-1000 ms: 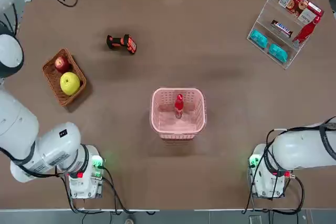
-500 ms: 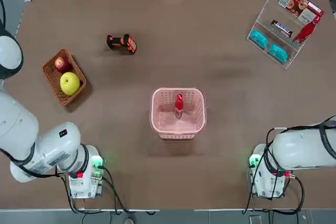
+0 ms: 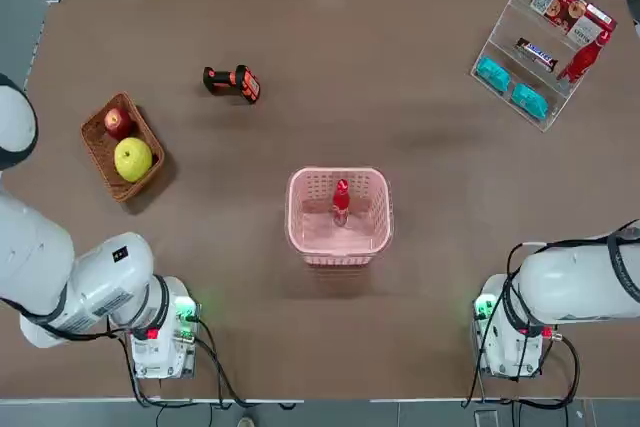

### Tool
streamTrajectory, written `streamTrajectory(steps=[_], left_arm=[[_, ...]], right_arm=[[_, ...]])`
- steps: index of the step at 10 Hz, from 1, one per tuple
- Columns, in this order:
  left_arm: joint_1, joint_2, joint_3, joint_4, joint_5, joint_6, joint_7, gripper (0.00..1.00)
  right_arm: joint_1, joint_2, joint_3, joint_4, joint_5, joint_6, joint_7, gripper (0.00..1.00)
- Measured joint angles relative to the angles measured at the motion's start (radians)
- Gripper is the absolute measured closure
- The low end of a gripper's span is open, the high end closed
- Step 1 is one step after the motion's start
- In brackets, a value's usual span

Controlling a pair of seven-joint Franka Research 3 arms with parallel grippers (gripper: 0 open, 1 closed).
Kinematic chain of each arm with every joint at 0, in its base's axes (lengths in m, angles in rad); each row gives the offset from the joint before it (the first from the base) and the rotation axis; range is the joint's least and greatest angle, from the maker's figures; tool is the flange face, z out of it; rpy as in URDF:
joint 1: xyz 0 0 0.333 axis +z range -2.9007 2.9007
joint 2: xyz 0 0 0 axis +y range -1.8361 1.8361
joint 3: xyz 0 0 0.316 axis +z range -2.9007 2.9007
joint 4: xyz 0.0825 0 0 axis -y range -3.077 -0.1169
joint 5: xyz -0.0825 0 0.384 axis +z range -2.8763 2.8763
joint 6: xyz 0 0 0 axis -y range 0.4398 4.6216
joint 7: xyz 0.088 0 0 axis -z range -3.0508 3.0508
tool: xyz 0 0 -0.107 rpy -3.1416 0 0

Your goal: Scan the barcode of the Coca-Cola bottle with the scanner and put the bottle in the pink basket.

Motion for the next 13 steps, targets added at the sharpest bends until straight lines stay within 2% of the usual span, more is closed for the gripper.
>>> streamTrajectory(steps=[4,8,13], left_arm=[[-0.003,0.002,0.0,-0.011,0.0,0.01,-0.015,0.0],[-0.011,0.012,-0.031,-0.083,-0.001,0.143,-0.15,0.0],[-0.012,0.005,-0.012,-0.08,-0.001,0.127,-0.116,0.0]], right_arm=[[0.0,0.0,0.0,0.004,0.0,0.006,0.0,0.01],[-0.001,0.0,-0.001,0.025,0.0,0.007,0.0,0.01],[-0.001,0.0,-0.001,0.026,-0.001,0.007,0.0,0.01]])
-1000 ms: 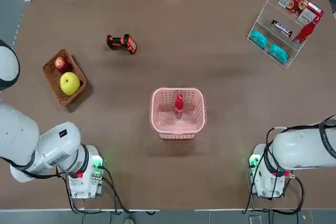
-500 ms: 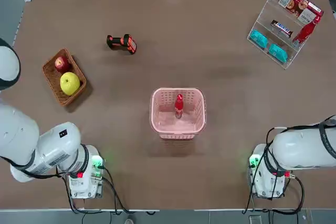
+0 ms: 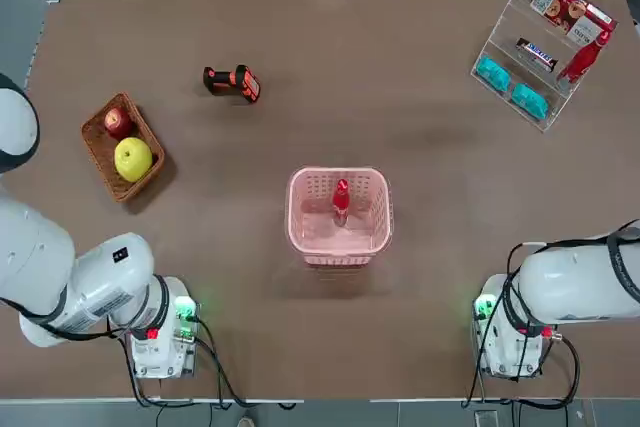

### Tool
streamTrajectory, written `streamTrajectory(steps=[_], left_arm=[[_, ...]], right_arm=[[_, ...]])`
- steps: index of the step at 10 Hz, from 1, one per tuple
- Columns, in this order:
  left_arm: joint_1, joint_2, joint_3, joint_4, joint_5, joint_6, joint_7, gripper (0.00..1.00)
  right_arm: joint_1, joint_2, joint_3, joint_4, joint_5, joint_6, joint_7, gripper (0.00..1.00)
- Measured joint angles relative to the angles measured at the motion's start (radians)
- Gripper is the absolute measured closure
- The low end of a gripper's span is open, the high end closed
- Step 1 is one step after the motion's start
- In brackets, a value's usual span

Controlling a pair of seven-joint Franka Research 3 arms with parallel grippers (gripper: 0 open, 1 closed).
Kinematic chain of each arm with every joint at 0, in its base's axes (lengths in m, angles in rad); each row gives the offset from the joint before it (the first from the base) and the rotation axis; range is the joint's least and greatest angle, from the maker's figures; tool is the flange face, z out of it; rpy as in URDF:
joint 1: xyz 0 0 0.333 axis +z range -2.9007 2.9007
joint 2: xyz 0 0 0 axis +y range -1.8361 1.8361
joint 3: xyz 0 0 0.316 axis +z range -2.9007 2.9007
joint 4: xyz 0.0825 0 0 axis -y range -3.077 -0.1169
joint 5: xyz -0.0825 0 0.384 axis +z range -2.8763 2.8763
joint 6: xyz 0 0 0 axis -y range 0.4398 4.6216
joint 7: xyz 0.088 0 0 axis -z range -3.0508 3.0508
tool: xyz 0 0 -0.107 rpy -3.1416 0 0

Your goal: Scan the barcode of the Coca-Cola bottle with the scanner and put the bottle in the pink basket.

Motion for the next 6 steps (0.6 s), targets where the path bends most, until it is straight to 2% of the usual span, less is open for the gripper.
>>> streamTrajectory(steps=[6], left_arm=[[-0.001,-0.001,0.006,0.007,0.0,-0.005,0.03,0.0]], right_arm=[[0.0,0.0,0.0,0.001,0.0,-0.001,0.0,0.01]])
